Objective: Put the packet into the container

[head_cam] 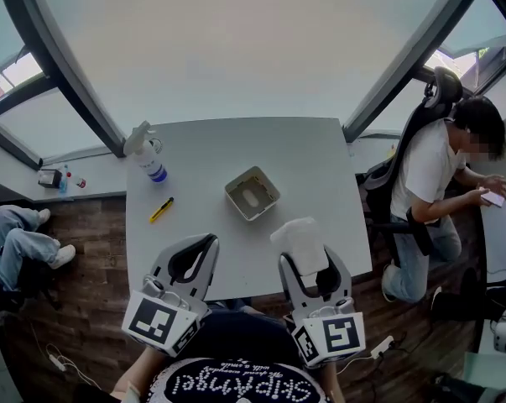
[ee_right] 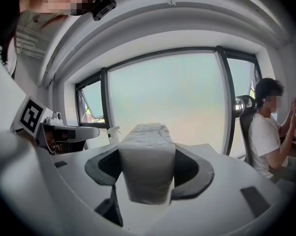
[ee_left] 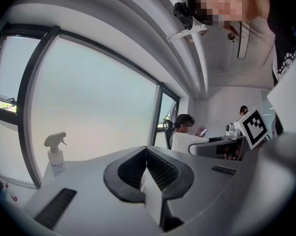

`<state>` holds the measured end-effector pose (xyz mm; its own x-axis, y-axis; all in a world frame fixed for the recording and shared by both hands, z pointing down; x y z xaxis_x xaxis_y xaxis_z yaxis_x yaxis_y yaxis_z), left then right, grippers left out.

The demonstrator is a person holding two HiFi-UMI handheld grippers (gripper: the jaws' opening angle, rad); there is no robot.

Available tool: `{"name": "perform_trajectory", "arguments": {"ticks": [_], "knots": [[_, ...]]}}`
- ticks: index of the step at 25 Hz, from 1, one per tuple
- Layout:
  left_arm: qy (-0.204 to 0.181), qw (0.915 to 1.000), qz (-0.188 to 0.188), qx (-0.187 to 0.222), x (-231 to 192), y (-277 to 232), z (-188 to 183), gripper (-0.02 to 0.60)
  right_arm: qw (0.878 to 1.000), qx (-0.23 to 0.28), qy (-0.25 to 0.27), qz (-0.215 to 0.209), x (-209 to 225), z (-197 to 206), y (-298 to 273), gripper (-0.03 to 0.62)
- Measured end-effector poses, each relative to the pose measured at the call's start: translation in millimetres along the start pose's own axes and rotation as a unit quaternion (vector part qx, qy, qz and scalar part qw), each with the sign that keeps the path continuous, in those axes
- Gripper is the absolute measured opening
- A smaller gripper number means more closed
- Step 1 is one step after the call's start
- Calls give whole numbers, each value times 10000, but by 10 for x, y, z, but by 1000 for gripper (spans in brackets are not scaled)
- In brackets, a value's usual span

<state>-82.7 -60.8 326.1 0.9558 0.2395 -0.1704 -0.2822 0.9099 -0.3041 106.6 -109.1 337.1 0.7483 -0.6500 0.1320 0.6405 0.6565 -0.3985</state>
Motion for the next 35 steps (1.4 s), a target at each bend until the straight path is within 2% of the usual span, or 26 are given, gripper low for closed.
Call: {"name": "perform_trajectory", "arguments": {"ticks": [8,13,24,35], "knots": [[77,9998,-200,-57,-140,-10,32,8,9994,131,278,-147,39,-127,-278,279],[162,9995,-281,-37,-216,-57,23,8,9994,186,275,-133,99,-227,-483,279],[292,9984,-471,-56,-315,-55,29,8,9980,194,416,-435,35,-342,-841,279],[385,9971,-652,-6,-372,-5,-27,8,9987,-40,441,-247,110,-303,-1194,279]]}}
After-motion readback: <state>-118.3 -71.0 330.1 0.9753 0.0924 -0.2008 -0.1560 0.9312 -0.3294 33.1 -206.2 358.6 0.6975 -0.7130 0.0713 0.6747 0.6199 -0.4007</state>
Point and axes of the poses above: the fingertips, and each gripper's own axes: y backward along the fingers, x to its right, z out of its underside, the point moved 5 cm from there along y, backward along the fingers, and after that the axes turned 6 degrees about -x, right-handed, at the moved point
